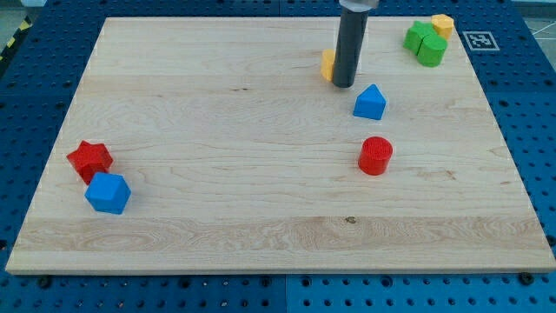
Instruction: Move the yellow heart towards the top right
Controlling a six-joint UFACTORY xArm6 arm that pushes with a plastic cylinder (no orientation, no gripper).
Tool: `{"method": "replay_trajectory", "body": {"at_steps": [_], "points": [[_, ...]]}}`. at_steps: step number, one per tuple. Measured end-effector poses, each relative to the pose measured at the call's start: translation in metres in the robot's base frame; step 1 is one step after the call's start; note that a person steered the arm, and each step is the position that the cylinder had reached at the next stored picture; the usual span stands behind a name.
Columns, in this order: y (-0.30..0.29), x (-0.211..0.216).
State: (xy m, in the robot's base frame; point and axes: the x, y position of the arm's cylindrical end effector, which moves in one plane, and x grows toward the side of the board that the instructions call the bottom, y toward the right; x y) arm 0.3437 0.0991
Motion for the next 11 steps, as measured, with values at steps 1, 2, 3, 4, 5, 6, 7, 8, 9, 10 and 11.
{"method": "replay_trajectory", "body": {"at_steps": [1,2,3,4,5,6,7,8,9,10,11], "points": [[0.002,0.002],[-0.028,0.03],[-0.062,0.036],[-0.069,0.019],[-0.068,0.016],[-0.053,0.011],[-0.034,0.005],[-0.02,0.002],[-0.012,0.001],[0.0,0.004],[-0.033,0.021]]}}
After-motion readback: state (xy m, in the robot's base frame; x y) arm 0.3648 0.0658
